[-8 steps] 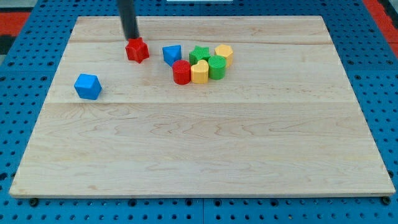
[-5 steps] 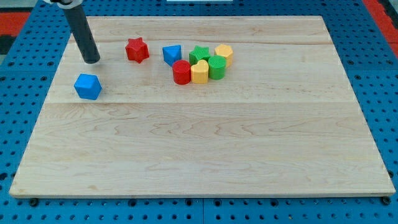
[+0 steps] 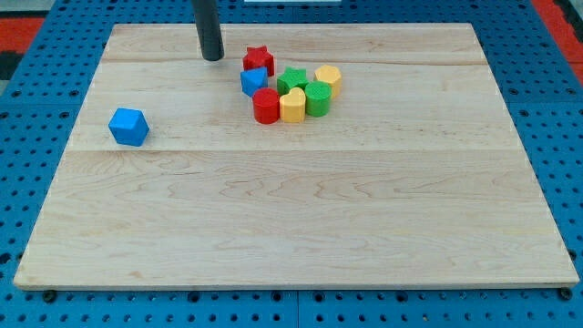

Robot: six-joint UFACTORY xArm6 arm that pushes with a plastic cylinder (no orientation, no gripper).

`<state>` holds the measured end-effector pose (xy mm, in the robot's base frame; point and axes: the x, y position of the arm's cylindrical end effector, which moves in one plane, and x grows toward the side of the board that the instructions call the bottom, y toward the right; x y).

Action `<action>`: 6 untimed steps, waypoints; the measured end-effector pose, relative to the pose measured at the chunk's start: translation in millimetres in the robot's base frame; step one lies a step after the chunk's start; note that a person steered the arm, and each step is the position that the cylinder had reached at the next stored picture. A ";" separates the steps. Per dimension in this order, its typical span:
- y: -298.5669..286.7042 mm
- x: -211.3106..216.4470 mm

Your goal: Move the red star above the green star

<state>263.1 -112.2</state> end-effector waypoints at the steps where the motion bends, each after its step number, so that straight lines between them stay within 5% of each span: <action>1: 47.9 0.0; 2: 78.3 0.0; 4: 10.9 6.3; 6: 38.0 27.9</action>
<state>291.0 -74.2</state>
